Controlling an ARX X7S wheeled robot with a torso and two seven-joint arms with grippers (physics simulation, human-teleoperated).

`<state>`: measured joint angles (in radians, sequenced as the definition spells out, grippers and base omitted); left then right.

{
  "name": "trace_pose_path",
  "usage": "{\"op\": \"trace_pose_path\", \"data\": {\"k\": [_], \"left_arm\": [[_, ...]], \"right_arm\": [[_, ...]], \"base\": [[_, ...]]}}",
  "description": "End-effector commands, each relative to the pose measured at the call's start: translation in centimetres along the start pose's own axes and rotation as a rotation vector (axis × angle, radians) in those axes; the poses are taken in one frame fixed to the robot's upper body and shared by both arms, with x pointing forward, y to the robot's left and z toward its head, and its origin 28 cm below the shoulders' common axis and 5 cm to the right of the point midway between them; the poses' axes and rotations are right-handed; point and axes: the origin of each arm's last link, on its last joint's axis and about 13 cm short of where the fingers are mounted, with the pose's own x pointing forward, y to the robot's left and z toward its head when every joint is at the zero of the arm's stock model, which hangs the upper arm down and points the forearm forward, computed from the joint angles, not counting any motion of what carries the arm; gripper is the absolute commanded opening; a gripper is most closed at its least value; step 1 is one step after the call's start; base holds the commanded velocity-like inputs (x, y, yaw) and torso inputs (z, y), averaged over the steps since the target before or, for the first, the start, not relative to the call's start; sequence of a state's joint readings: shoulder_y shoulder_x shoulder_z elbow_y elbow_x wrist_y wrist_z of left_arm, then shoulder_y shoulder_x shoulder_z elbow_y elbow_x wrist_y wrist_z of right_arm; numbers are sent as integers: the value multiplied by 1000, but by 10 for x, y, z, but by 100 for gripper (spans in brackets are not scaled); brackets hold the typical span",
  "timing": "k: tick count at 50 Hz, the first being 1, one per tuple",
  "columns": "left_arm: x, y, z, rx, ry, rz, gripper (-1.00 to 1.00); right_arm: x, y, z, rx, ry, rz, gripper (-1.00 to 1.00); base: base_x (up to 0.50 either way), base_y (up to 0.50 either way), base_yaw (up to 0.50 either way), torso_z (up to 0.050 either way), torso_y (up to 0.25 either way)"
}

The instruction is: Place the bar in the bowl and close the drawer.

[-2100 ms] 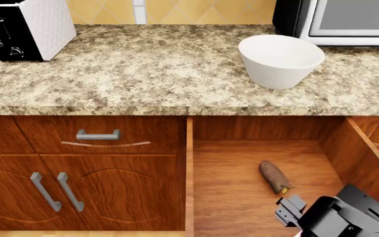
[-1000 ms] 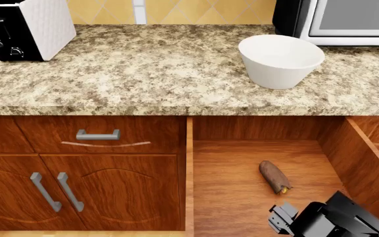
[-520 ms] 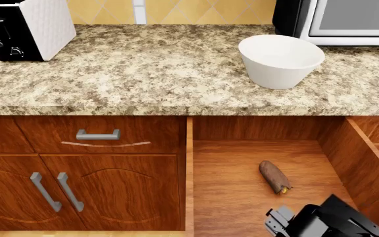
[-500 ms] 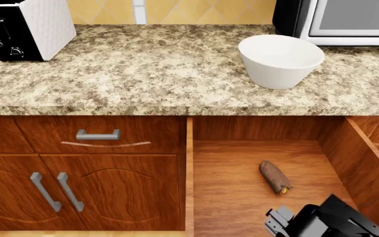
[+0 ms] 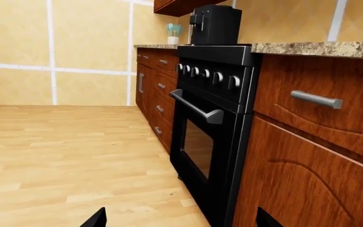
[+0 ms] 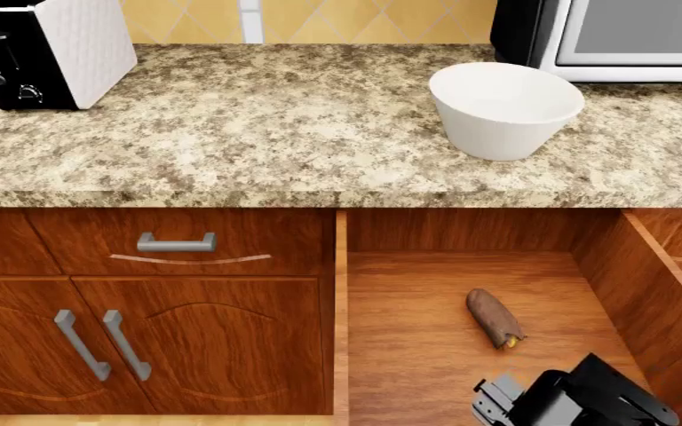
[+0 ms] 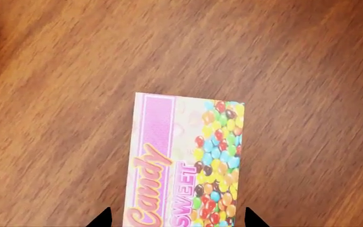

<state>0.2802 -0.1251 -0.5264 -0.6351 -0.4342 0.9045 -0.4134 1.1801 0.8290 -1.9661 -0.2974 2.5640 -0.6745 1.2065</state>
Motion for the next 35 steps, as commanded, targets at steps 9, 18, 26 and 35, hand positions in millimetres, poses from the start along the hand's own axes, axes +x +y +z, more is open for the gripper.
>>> {"op": "trace_pose_path", "data": {"k": [9,18,26,35], "left_arm": [[0,0,1,1,-3,-7,100],[0,0,0,2,-1,-7,100],[0,-1,-1,7,1,-8,100],[0,0,-1,9,2,-10,100]], "right_arm": [[3,2,-3,-11,11,-3,100],[4,3,-3,-16,12,-7,100],[7,4,-4,-14,18,-9,100],[10,4,-5,-15,23,-11,100]], "base": [[0,0,0,0,0],[0,0,0,0,0],[0,0,0,0,0],[0,0,0,0,0]]}}
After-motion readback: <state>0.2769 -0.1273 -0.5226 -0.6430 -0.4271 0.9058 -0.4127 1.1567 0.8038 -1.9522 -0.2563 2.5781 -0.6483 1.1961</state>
